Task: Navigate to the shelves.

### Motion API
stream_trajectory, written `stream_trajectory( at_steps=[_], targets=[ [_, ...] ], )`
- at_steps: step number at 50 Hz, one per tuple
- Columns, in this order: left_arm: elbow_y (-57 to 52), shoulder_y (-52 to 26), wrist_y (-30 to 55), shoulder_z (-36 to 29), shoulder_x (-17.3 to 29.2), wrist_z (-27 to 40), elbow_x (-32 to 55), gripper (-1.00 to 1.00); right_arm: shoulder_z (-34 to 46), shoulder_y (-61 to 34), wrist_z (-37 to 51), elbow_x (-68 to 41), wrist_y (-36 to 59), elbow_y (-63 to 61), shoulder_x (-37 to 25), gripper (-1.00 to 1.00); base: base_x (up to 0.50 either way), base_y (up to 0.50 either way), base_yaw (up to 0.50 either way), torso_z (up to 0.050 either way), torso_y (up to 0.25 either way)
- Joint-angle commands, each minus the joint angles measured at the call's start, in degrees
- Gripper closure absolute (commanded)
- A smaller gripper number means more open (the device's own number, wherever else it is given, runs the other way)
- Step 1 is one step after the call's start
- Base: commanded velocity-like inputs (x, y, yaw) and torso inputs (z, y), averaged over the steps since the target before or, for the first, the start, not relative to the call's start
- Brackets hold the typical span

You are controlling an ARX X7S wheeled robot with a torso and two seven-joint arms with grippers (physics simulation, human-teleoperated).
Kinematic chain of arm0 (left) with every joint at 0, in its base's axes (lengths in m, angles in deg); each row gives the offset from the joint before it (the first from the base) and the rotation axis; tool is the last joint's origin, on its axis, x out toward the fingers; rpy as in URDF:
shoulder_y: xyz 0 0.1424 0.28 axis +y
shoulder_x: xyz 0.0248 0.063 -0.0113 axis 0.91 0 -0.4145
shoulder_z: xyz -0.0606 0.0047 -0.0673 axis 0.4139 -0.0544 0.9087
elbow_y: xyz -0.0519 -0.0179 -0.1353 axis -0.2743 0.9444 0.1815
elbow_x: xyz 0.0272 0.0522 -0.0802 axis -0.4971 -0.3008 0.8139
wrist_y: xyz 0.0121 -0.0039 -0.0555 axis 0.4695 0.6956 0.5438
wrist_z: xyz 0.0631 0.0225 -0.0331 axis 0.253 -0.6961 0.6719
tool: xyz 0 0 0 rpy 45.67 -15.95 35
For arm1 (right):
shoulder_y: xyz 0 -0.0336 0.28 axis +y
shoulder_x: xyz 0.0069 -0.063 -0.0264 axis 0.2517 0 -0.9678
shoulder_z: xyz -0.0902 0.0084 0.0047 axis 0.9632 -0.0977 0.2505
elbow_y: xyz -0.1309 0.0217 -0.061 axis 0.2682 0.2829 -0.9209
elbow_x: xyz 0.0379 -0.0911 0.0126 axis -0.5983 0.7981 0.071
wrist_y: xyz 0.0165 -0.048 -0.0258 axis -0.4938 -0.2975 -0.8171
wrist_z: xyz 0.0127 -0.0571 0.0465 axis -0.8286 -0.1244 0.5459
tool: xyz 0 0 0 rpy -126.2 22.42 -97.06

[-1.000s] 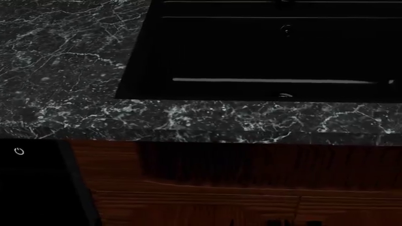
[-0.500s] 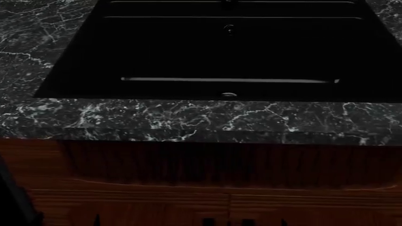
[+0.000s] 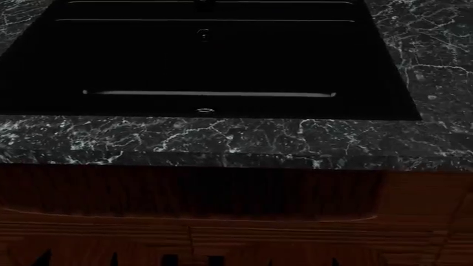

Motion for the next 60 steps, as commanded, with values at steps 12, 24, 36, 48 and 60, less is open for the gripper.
stream_trajectory(
  at_steps=[12, 24, 36, 48, 60],
  targets=[
    [0.0, 0.0, -0.6, -0.9, 0.6, 1.2, 0.3, -1.00, 0.9, 0.0, 1.0, -0.3, 0.2, -0.3, -0.8, -1.00, 0.00, -0.50, 0.00, 0.000, 0.000],
    [-0.2, 0.0, -0.5, -1.3, 1.0, 1.6, 0.8, -1.00, 1.3, 0.0, 1.3, -0.7, -0.1, -0.2, -1.1, -1.00, 0.00, -0.50, 0.00, 0.000, 0.000],
    [-0.1, -0.1, -0.6, -1.7, 1.3, 1.9, 1.2, -1.00, 1.6, -0.1, 1.6, -1.3, -0.3, -0.2, -1.4, -1.00, 0.00, -0.50, 0.00, 0.000, 0.000],
    [-0.3, 0.0, -0.7, -2.1, 1.7, 2.2, 1.5, -1.00, 1.8, 0.0, 1.8, -1.8, -0.1, -0.5, -1.7, -1.00, 0.00, -0.50, 0.00, 0.000, 0.000],
    [-0.4, -0.2, -0.4, -2.5, 2.0, 2.5, 2.0, -1.00, 2.1, -0.1, 2.4, -2.0, 0.1, -0.8, -2.1, -1.00, 0.00, -0.50, 0.00, 0.000, 0.000]
  ],
)
